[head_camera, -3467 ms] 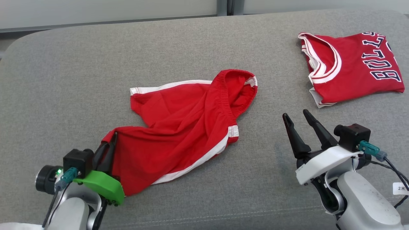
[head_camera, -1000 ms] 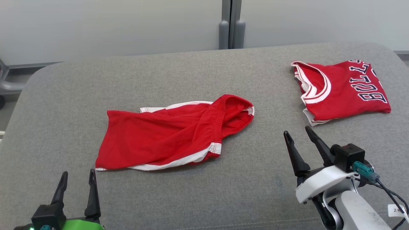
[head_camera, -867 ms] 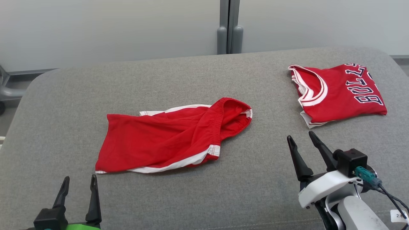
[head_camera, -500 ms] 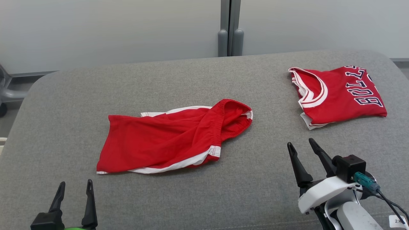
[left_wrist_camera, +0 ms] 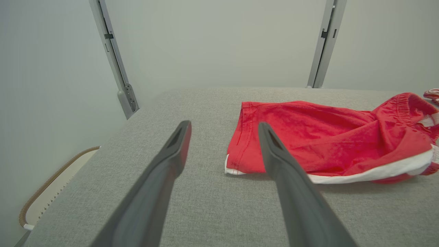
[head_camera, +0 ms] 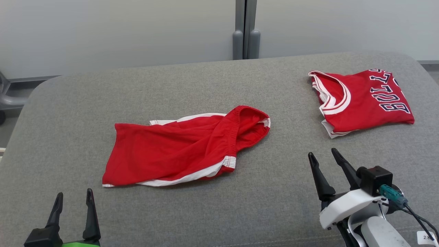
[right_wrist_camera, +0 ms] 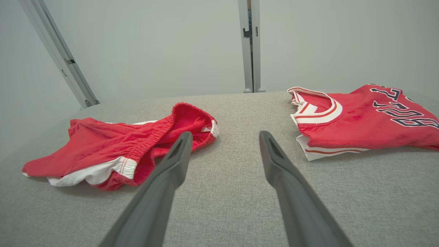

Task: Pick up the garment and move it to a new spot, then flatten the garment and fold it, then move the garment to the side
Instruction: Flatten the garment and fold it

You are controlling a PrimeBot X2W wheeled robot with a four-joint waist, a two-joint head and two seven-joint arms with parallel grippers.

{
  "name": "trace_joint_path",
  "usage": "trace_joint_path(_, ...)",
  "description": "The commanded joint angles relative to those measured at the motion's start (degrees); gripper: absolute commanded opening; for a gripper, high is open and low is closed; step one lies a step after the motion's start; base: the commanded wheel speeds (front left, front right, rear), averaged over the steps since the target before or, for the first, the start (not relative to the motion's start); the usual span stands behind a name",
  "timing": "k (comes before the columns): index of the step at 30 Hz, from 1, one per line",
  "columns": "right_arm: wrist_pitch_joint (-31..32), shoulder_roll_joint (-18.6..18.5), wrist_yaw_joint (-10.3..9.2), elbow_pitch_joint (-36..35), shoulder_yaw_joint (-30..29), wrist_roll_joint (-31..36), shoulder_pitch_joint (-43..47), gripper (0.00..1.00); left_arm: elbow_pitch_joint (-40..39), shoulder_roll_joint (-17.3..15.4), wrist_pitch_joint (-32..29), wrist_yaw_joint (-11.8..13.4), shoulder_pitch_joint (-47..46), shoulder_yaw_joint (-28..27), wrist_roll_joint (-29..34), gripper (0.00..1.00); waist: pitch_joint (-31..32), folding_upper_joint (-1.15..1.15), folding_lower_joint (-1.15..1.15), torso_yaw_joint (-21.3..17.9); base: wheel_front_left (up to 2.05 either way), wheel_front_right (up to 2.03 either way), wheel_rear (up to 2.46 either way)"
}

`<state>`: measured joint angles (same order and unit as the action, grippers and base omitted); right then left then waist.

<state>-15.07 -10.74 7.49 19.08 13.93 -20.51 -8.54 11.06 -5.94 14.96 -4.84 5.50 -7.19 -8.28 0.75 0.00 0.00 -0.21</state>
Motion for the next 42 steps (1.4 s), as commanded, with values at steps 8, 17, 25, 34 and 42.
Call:
trace_joint_path(8, -0.2, 0.2, 0.00, 0.1, 0.5, 0.3, -0.2, 1.00, -0.5, 0.3, 0.2, 0.2, 0.7, -1.0, 0.4, 1.00, 0.0, 0.00, 0.00, -0.1, 0.00, 0.00, 0.00)
trace_joint_path(17, -0.2, 0.2, 0.00, 0.2, 0.4, 0.5, -0.3, 1.00, -0.6, 0.5, 0.2, -0.1, 0.6, -1.3, 0.8, 1.00, 0.0, 0.00, 0.00, -0.2, 0.00, 0.00, 0.00)
trace_joint_path(25, -0.2, 0.1, 0.00, 0.4, 0.7, 0.4, -0.4, 1.00, -0.3, 0.6, 0.2, -0.4, 0.3, -1.3, 1.0, 1.00, 0.0, 0.00, 0.00, -0.2, 0.00, 0.00, 0.00)
trace_joint_path(34, -0.2, 0.0, 0.00, 1.8, 6.0, -1.2, -2.1, 1.00, 4.6, -2.6, -0.8, -2.1, -3.0, 3.4, 0.2, 1.00, -0.8, 0.00, 0.00, 0.0, 0.00, 0.00, 0.00)
trace_joint_path(42, 0.4, -0.1, -0.01, 8.2, 15.5, -4.8, -8.6, 1.00, 14.2, -7.6, -2.4, -2.6, -10.6, 9.5, -4.5, 1.00, -3.7, 0.00, 0.00, 0.1, 0.00, 0.00, 0.00)
